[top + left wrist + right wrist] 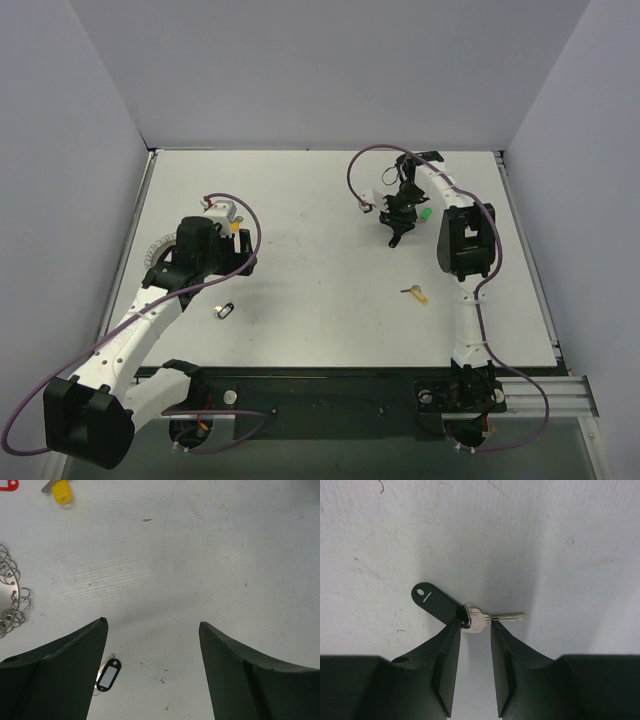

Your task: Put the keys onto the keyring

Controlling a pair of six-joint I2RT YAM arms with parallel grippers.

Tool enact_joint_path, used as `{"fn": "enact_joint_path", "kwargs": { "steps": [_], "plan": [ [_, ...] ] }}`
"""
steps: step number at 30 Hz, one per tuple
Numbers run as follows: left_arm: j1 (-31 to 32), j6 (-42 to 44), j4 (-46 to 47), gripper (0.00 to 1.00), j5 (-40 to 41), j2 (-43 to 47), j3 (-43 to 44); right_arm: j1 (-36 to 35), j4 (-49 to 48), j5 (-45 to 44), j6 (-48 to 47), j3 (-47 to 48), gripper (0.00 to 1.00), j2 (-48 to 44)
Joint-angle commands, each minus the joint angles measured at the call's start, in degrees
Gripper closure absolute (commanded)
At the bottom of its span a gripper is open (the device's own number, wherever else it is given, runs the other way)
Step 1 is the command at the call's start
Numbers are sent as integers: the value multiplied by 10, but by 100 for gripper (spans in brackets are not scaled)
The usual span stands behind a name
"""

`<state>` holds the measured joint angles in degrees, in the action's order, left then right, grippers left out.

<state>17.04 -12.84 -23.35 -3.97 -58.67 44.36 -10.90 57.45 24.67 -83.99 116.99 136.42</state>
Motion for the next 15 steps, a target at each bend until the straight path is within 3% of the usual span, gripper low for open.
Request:
{"fn": "enact_joint_path", "kwargs": {
  "steps": [1, 15],
  "plan": [
    [-5, 4, 23, 16, -10, 1, 16, -7, 29, -8, -6, 18, 74, 1],
    [-5, 3, 24, 16, -11, 1, 16, -10, 46, -8, -28, 8, 97, -5]
  ]
}}
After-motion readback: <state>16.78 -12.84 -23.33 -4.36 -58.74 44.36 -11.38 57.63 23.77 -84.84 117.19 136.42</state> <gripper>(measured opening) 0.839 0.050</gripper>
